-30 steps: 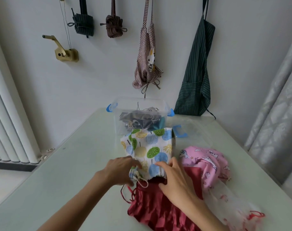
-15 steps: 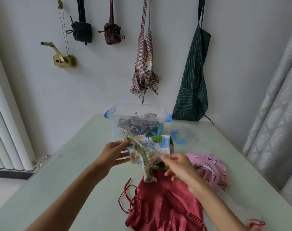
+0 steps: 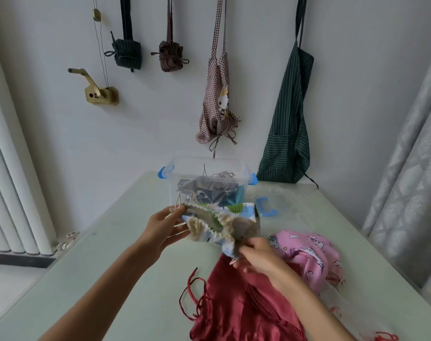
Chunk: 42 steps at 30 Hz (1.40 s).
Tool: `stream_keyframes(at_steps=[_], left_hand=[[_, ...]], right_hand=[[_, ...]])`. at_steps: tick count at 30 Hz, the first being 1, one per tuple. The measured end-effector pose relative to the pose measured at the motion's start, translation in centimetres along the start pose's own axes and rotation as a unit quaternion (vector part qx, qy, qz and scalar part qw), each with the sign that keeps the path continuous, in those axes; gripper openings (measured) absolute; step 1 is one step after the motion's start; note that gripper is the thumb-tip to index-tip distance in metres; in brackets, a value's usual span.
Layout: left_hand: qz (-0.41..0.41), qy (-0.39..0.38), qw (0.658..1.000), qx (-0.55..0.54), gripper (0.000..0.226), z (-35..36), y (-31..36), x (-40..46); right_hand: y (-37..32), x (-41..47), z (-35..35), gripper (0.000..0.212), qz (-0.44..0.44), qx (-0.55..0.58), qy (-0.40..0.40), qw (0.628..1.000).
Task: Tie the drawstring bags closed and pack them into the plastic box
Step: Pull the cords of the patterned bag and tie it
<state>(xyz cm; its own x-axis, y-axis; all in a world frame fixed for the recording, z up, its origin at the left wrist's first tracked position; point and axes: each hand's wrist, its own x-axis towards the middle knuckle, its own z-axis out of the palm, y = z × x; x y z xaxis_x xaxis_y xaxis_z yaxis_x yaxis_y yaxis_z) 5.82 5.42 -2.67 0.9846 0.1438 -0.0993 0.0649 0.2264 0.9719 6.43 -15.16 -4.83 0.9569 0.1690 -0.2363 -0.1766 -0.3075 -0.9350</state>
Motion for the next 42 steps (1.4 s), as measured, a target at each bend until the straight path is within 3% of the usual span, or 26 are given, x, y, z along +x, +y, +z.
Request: stream_keyframes(at_steps=[3, 7, 14, 19, 23, 25, 28, 31, 33, 35, 38, 40, 42], left_hand=[[-0.005, 0.039, 0.998, 0.04, 0.022, -0.6, -0.4, 0.0], [0.002, 0.081, 0.992, 0.098, 0.025, -1.4, -1.0, -0.1], [-0.018, 0.095, 0.993, 0.061, 0.025, -1.3, -0.3, 0.0], [-0.016, 0.105, 0.994, 0.005, 0.014, -2.2, -0.3, 0.1], [-0.049, 0.191, 0.98, -0.038, 0.015, -5.0, -1.3, 0.0], [-0.055, 0.206, 0.977, 0.029, 0.019, -6.3, -2.0, -0.4], [-0.086, 0.152, 0.969, 0.176, 0.019, -6.6, -2.8, -1.1], [-0.126, 0.074, 0.945, 0.293, 0.018, -6.2, -1.7, -1.2], [-0.145, 0.028, 0.915, 0.375, 0.032, -5.4, -0.5, -1.1], [-0.131, -0.005, 0.885, 0.447, 0.047, -4.2, 0.4, -1.0], [-0.066, -0.079, 0.844, 0.526, 0.039, -1.4, 0.8, -1.7], [-0.054, -0.137, 0.807, 0.571, 0.032, 0.4, 0.0, -2.4], [-0.046, -0.155, 0.747, 0.645, 0.036, 1.8, -1.7, -2.9]], right_hand=[[-0.7, -0.8, -2.4, 0.011, -0.026, 0.039, 0.034, 0.998], [-1.8, -2.4, -5.7, 0.005, -0.109, -0.153, 0.087, 0.978], [-4.3, -3.5, -9.1, 0.018, -0.149, -0.303, 0.017, 0.941], [-2.9, -2.6, -10.9, 0.009, -0.183, -0.32, 0.175, 0.913], [-0.9, -2.3, -13.5, 0.016, -0.1, -0.317, 0.315, 0.889], [-0.3, -2.5, -14.2, 0.025, -0.074, -0.314, 0.322, 0.89], [-0.4, -2.3, -13.7, 0.01, -0.077, -0.306, 0.286, 0.905], [-1.2, -2.4, -12.9, 0.017, -0.045, -0.345, 0.222, 0.911], [-1.9, -2.9, -11.8, 0.027, -0.059, -0.395, 0.216, 0.891], [-2.2, -3.8, -9.7, 0.027, -0.124, -0.438, 0.231, 0.86], [-1.6, -4.7, -6.2, 0.016, -0.168, -0.452, 0.183, 0.857], [-0.4, -4.6, -4.4, 0.011, -0.146, -0.473, 0.139, 0.858], [0.9, -4.1, -3.4, 0.01, -0.131, -0.498, 0.129, 0.848]])
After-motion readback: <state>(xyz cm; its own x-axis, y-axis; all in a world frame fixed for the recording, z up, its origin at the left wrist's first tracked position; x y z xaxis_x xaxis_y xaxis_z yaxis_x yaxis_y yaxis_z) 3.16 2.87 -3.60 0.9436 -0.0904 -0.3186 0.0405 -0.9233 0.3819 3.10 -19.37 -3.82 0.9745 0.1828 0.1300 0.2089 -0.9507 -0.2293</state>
